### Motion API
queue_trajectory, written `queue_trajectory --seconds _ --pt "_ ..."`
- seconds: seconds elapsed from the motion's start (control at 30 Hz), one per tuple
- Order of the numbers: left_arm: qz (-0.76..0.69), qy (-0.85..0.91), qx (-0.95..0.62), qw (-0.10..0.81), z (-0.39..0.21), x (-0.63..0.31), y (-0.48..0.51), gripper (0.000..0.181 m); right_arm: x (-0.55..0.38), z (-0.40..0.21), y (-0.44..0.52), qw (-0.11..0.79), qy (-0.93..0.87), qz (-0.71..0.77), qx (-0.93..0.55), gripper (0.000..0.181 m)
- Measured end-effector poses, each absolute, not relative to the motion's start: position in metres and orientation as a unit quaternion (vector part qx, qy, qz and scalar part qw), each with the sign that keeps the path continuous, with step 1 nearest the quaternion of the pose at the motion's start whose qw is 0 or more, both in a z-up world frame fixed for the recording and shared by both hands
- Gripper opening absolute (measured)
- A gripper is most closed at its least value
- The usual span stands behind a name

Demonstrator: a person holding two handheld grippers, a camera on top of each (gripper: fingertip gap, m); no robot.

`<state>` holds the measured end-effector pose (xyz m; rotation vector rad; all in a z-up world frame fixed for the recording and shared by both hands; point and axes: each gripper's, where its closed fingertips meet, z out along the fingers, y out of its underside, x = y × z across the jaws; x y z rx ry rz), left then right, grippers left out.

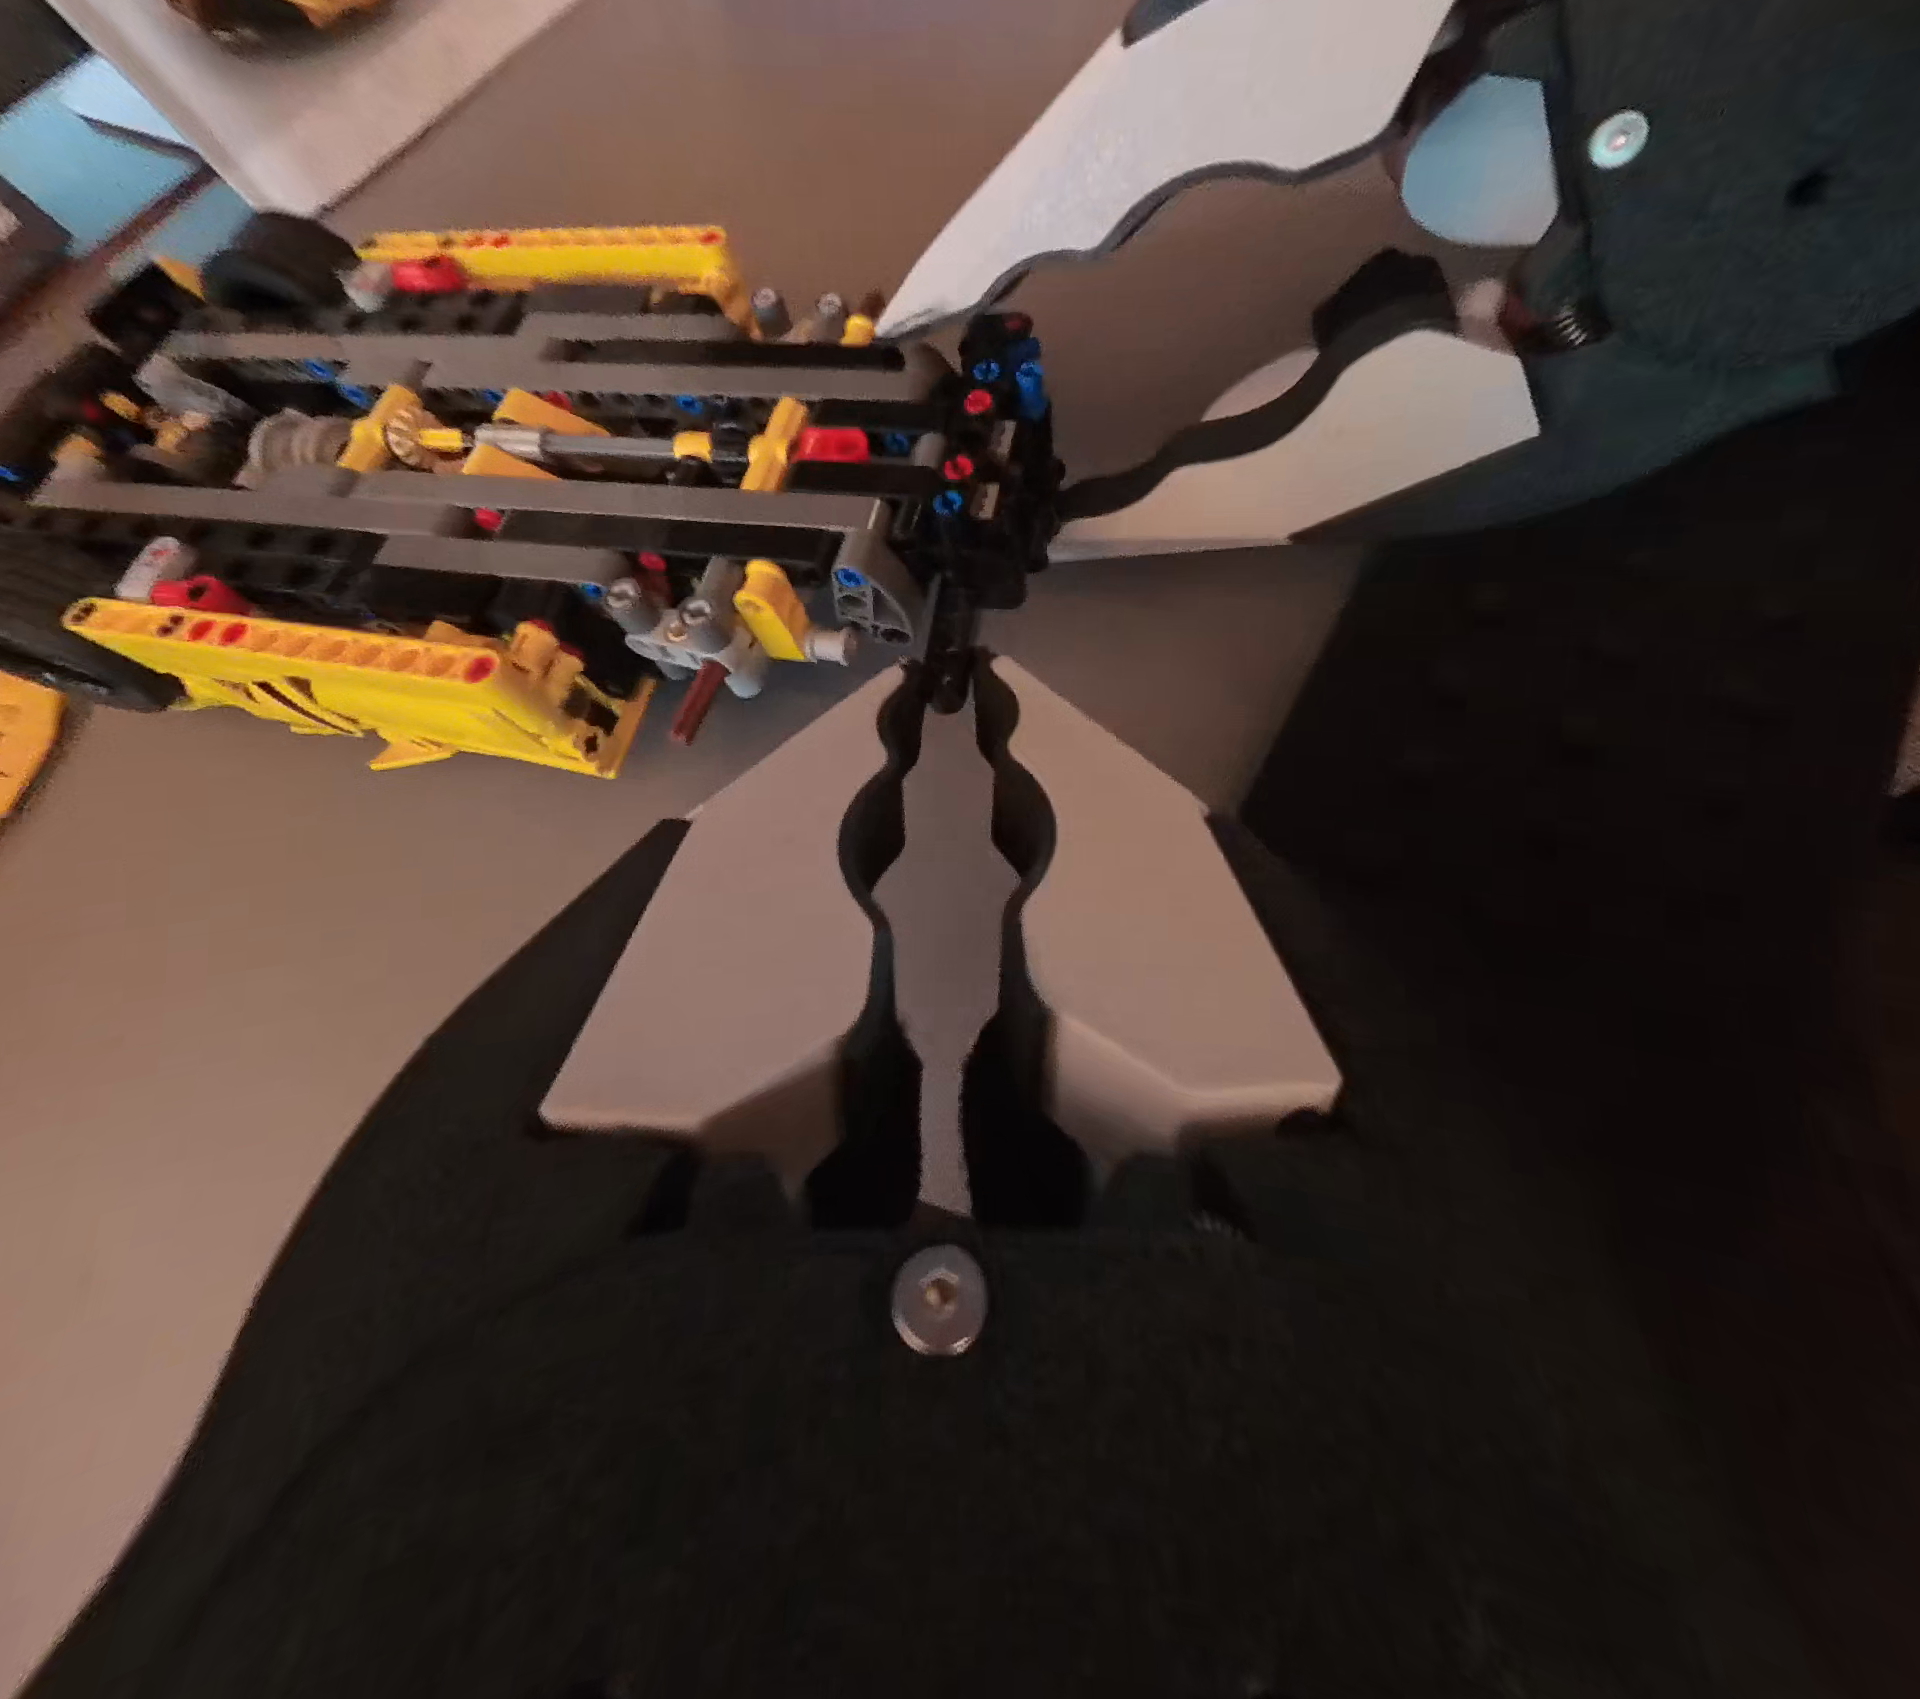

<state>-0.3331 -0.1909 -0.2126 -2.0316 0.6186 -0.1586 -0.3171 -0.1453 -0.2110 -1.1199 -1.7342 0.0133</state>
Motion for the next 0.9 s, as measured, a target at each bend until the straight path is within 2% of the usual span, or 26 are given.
queue_trajectory --seconds 0.2,0.33,0.43,0.53,0.63,0.73,0.8,0.9 --pt "-0.079 0.227 -0.784 0.572 -0.175 -0.325 -0.161 0.010 -0.315 -0.218 -0.135 0.434 -0.609 0.177 -0.640 0.041" --pt "-0.053 0.251 -0.751 0.608 -0.155 -0.313 -0.143 0.009 -0.316 -0.222 -0.141 0.389 -0.578 0.243 -0.675 0.035" --pt "-0.045 0.288 -0.755 0.587 -0.160 -0.302 -0.140 0.009 -0.319 -0.234 -0.148 0.349 -0.591 0.253 -0.682 0.034" --pt "-0.021 0.292 -0.754 0.588 -0.164 -0.305 -0.140 0.008 -0.318 -0.237 -0.146 0.364 -0.609 0.218 -0.670 0.034" --pt "-0.057 0.281 -0.758 0.586 -0.165 -0.308 -0.142 0.008 -0.319 -0.238 -0.146 0.367 -0.615 0.219 -0.663 0.034" --pt "-0.061 0.285 -0.749 0.595 -0.164 -0.306 -0.141 0.008 -0.319 -0.238 -0.147 0.359 -0.617 0.236 -0.659 0.035" --pt "-0.060 0.286 -0.746 0.599 -0.164 -0.306 -0.141 0.008 -0.318 -0.233 -0.152 0.352 -0.622 0.266 -0.647 0.043" --pt "-0.067 0.290 -0.737 0.607 -0.163 -0.307 -0.143 0.008 -0.312 -0.211 -0.152 0.388 -0.613 0.320 -0.609 0.041"
